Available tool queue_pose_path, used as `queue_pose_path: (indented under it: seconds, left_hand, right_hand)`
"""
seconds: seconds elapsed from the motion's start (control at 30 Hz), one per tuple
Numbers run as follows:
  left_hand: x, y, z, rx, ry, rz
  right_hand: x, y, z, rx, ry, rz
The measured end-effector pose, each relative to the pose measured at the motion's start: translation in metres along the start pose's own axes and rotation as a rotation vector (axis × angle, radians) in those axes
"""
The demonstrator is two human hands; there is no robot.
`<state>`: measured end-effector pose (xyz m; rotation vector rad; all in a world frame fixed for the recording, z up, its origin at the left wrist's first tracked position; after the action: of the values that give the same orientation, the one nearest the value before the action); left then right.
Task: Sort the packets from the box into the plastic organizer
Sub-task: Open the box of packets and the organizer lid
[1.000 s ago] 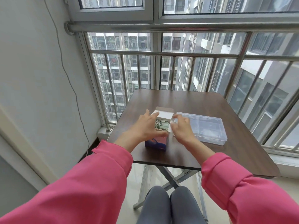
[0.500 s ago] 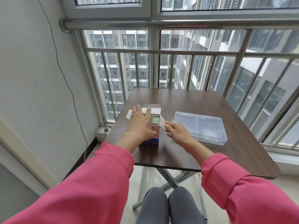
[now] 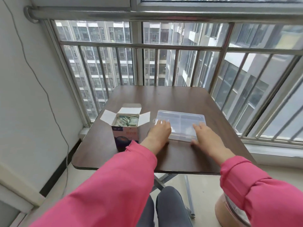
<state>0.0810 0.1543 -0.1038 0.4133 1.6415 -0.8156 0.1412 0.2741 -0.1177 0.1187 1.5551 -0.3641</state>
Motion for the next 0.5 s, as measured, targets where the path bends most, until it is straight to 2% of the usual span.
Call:
queue_pose_path:
  seconds: [0.1, 0.27, 0.5]
  left_hand:
    - [-0.011, 0.004, -0.004, 0.055, 0.014, -0.019]
    - [-0.013, 0.029, 0.001, 0.193, -0.033, -0.181]
    - [-0.003, 0.039, -0.002, 0.156, -0.101, -0.191]
  right_hand:
    - [-0.001, -0.006, -0.002, -0.064, 0.007, 0.137]
    - [0.006, -0.019, 0.0, -0.103, -0.042, 0.437]
    - [0.008, -0.021, 0.003, -0.099, -0.01, 0.452]
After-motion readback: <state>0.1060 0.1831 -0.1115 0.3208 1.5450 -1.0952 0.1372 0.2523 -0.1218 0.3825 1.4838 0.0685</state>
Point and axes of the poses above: each hand's wrist, its own z-axis away from the middle knuckle, its own x-axis out of the palm, y = z × x, the point moved 9 cm from there along -z, towards the middle knuckle, and after that the axes turned 3 degrees about -z, right-handed, at the moved point
